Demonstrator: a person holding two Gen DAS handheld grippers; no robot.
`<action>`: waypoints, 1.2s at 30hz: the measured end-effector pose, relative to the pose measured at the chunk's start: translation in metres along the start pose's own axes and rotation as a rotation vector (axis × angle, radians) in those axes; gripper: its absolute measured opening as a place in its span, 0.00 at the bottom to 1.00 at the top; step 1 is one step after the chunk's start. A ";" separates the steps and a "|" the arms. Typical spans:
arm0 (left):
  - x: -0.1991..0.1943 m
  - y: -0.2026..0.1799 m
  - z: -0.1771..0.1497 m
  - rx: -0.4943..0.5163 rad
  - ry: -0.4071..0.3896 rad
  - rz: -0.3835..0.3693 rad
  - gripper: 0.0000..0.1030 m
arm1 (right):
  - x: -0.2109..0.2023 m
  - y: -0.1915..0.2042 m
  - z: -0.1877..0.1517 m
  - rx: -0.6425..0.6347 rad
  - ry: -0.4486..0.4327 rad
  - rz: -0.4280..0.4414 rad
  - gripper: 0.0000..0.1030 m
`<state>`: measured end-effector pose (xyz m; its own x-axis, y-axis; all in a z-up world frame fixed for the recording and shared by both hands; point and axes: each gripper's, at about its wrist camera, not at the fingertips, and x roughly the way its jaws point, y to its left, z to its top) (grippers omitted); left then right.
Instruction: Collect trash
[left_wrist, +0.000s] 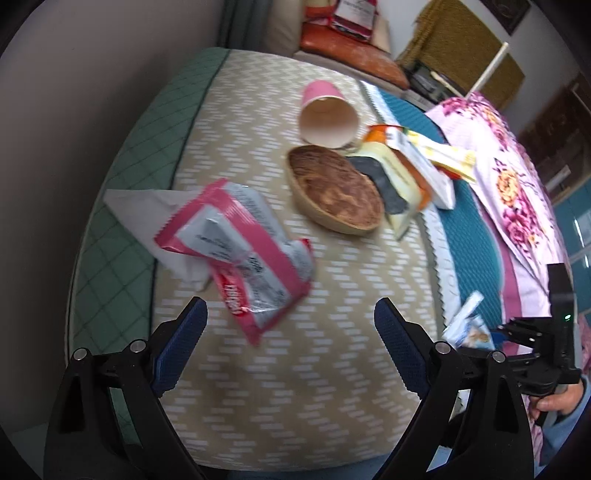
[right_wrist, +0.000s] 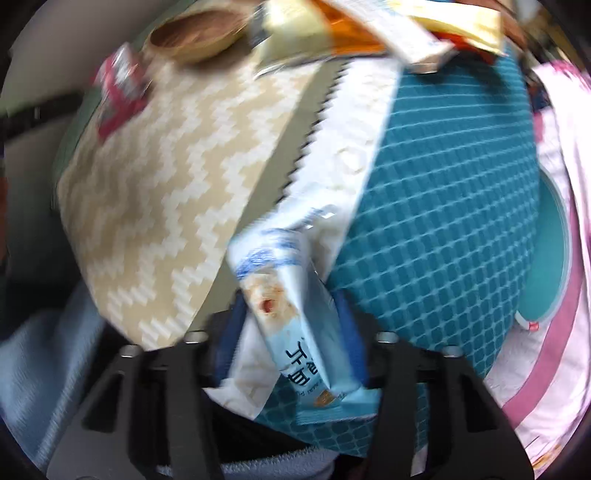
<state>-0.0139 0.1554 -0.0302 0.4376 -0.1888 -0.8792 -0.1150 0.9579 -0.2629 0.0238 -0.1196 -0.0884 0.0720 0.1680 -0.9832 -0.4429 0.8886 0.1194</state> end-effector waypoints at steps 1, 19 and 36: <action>0.002 0.004 0.003 -0.013 -0.001 0.013 0.89 | -0.002 -0.004 0.003 0.025 -0.016 0.014 0.27; 0.039 0.002 0.014 -0.112 -0.032 0.082 0.42 | -0.039 -0.026 0.014 0.259 -0.180 0.230 0.29; 0.014 -0.047 -0.027 0.095 0.070 -0.051 0.24 | -0.065 -0.070 -0.001 0.343 -0.269 0.323 0.28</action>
<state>-0.0267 0.1021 -0.0413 0.3769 -0.2494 -0.8920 -0.0078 0.9622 -0.2723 0.0488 -0.1936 -0.0328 0.2265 0.5194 -0.8240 -0.1666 0.8542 0.4926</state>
